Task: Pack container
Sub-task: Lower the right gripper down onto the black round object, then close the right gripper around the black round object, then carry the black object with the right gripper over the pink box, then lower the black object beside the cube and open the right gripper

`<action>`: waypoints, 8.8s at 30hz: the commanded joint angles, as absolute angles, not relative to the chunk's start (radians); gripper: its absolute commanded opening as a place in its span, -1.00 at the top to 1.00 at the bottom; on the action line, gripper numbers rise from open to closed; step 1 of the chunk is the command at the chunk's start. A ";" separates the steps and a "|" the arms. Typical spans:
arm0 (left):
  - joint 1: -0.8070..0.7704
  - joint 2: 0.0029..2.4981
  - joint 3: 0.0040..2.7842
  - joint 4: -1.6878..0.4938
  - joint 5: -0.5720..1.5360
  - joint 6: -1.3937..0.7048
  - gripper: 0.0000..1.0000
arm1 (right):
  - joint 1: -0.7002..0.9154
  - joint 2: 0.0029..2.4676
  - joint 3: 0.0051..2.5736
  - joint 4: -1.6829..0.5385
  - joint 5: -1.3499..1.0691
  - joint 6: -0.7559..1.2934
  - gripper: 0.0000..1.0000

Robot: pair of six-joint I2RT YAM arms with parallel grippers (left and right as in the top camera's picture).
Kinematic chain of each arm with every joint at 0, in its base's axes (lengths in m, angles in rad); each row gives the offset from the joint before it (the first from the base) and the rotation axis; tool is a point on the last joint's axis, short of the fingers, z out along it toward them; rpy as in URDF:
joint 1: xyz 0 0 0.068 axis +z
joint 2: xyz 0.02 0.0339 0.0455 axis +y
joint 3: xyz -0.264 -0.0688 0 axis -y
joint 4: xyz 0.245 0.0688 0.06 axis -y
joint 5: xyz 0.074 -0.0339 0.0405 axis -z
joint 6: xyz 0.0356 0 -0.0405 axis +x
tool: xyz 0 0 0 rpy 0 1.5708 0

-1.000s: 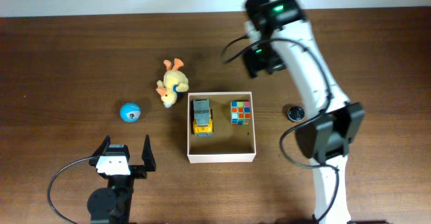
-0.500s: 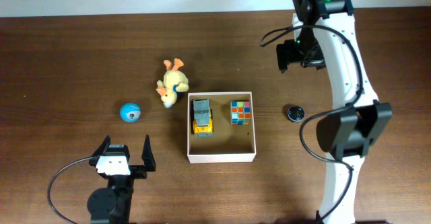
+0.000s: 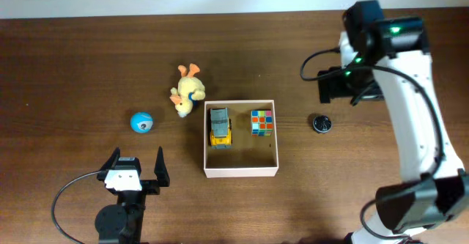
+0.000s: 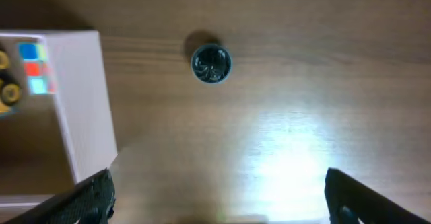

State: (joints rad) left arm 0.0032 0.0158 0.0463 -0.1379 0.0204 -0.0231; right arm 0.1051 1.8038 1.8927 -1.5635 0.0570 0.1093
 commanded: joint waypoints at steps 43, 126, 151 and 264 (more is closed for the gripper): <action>0.010 0.012 0.036 -0.135 0.035 -0.029 -0.99 | 0.084 1.884 1.243 -0.790 0.072 0.151 -0.75; 0.010 0.012 0.036 -0.135 0.035 -0.029 -0.99 | 0.084 1.925 1.308 -0.831 0.072 0.172 -0.02; 0.010 0.012 0.036 -0.135 0.035 -0.029 -0.98 | 0.185 1.925 1.811 -1.209 0.030 0.112 -0.04; 0.010 0.012 0.036 -0.135 0.035 -0.029 -0.99 | 0.600 2.070 1.860 -1.157 0.023 0.111 -0.05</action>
